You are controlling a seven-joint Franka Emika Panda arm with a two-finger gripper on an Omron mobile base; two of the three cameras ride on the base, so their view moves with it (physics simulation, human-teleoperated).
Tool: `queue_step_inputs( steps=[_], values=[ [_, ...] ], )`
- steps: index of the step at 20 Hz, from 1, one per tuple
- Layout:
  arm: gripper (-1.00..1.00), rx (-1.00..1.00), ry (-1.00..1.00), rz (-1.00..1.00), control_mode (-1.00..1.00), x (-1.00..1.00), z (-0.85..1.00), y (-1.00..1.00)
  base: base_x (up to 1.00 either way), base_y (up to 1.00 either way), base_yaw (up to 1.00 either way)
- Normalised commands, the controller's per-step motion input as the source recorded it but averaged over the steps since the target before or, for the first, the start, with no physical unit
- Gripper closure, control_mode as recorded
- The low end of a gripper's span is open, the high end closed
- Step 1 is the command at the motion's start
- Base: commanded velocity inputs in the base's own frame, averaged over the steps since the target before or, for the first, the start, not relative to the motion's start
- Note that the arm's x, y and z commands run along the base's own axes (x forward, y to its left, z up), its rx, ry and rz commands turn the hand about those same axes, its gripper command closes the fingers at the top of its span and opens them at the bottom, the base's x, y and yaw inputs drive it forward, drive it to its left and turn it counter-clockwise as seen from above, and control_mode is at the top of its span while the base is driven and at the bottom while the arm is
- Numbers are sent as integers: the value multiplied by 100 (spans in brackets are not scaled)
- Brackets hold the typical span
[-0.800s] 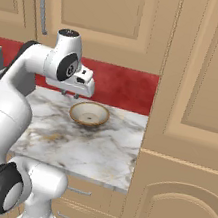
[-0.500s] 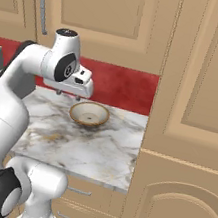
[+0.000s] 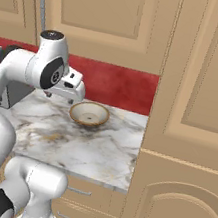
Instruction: Pick the spray and spray from the cabinet and place them on the counter.
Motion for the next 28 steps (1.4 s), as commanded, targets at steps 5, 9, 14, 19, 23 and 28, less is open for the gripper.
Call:
queue_step_inputs(
  steps=[5, 9, 14, 19, 23, 28],
  values=[
    [-100, -5, -6, 0, -100, -18, 35, 22, 0, 0, 0],
    [-100, 0, -12, 0, -100, -19, 42, 21, 0, 0, 0],
    [-100, 0, -12, 0, -100, -16, 38, 27, 0, 0, 0],
    [-100, -1, -20, 0, -100, -16, 31, 27, 0, 0, 0],
    [-100, -3, -24, 0, -100, -14, 23, 26, 0, 0, 0],
    [-100, -2, -14, 0, -100, -2, 33, 29, 0, 0, 0]
  ],
)
